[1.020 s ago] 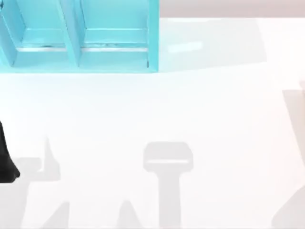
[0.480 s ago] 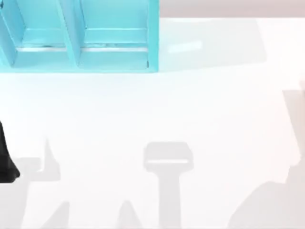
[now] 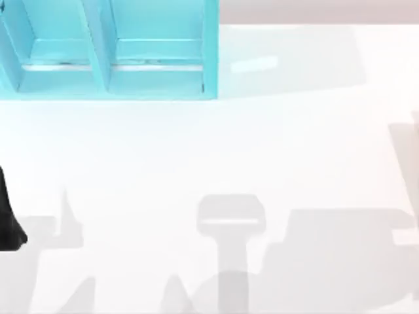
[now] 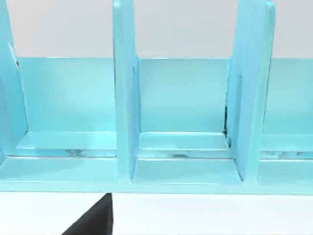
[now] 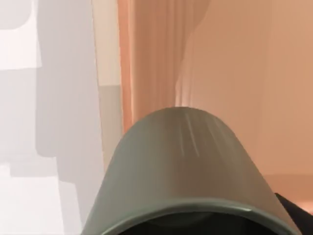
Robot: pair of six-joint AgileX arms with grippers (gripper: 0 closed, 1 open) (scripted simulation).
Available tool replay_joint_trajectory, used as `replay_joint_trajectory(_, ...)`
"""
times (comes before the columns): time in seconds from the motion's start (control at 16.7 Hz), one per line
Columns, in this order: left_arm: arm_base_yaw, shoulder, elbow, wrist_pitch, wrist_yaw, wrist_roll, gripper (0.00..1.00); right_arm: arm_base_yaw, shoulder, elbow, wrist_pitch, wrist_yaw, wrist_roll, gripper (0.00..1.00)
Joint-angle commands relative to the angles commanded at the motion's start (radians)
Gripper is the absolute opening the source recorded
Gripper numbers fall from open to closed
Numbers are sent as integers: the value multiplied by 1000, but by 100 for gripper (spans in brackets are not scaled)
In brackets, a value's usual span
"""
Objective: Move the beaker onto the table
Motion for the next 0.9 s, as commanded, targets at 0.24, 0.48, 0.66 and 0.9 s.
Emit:
replay_joint_trajectory(0.24, 0, 0, 0, 0, 0, 0, 100, 9, 11, 3, 0, -2, 13, 0)
replay_joint_trajectory(0.48, 0, 0, 0, 0, 0, 0, 100, 157, 74, 67, -20, -2, 161, 0)
replay_joint_trajectory(0.66, 0, 0, 0, 0, 0, 0, 100, 363, 139, 139, -32, -1, 365, 0)
replay_joint_trajectory(0.9, 0, 0, 0, 0, 0, 0, 100, 685, 219, 235, -37, 1, 687, 0)
